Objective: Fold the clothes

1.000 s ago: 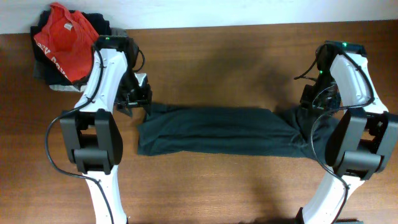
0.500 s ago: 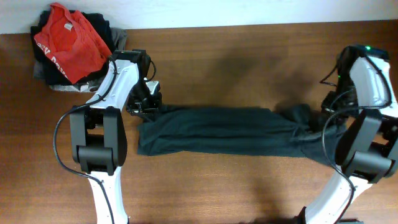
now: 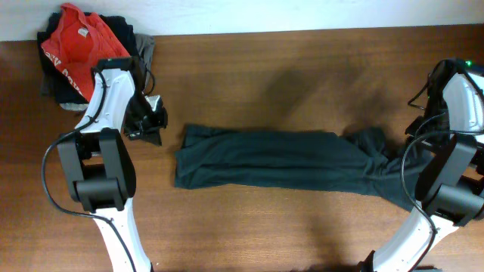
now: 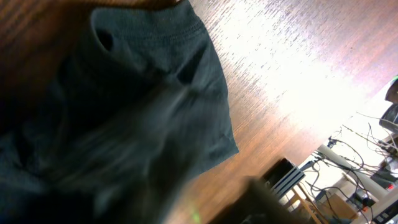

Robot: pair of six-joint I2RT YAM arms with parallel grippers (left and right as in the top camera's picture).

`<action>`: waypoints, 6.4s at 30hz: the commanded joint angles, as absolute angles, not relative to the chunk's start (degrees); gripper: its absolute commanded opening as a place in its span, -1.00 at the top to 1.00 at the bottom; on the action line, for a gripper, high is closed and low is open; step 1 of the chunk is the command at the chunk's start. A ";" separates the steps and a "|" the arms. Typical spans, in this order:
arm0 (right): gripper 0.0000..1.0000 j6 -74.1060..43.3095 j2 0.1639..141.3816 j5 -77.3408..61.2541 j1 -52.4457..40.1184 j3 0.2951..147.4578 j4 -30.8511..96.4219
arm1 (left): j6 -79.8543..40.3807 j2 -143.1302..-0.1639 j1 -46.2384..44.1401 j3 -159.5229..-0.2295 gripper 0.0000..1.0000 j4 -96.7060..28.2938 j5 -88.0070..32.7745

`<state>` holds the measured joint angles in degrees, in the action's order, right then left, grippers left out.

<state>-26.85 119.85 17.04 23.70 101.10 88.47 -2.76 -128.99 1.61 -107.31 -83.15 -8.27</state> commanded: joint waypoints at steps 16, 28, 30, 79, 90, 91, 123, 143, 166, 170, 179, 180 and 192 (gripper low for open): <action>0.92 -3.60 119.35 -17.82 14.83 106.02 88.62 | 5.72 -125.40 -17.34 -113.60 0.48 -79.44 -21.91; 0.92 -7.99 119.42 -17.39 6.00 103.83 79.20 | -1.30 -130.54 -20.84 -113.51 0.89 -69.41 -21.08; 0.92 -7.99 119.42 -17.39 6.00 102.24 78.35 | -1.30 -132.07 -20.84 -113.51 0.86 -66.35 -19.49; 0.92 -11.86 119.42 -16.32 7.11 83.15 67.59 | 1.30 -136.35 -16.82 -113.30 0.98 -83.46 -17.28; 0.83 -12.49 119.42 -11.70 11.00 82.83 67.16 | 1.28 -144.64 -12.91 -113.30 0.99 -82.70 -14.70; 0.81 -12.49 119.42 -11.49 11.00 82.83 66.89 | 1.26 -144.64 -11.66 -113.30 0.98 -82.50 -13.58; 0.92 -11.64 118.15 -11.99 10.90 101.32 73.43 | -3.49 -144.62 7.35 -113.30 0.99 -82.78 -12.19; 0.92 -9.50 113.86 -20.62 1.41 91.24 83.94 | -3.88 -144.62 7.35 -113.32 0.99 -81.91 -12.19; 0.91 -11.03 113.89 -20.80 18.96 66.57 63.90 | -3.88 -144.62 7.35 -113.32 0.99 -82.15 -12.21; 0.91 -11.86 113.89 -20.78 22.81 66.57 60.71 | -4.27 -144.62 7.35 -113.32 0.99 -81.69 -13.19; 0.84 -15.57 113.89 -20.56 24.77 67.29 51.29 | -7.60 -144.59 7.35 -113.32 0.99 -77.54 -23.70; 0.84 -16.38 113.89 -20.56 24.84 67.46 50.24 | -8.62 -144.59 7.35 -113.32 0.99 -77.28 -24.32; 0.74 -20.01 113.89 -20.08 24.84 78.24 44.93 | -9.34 -143.72 7.25 -113.73 0.99 -73.95 -31.73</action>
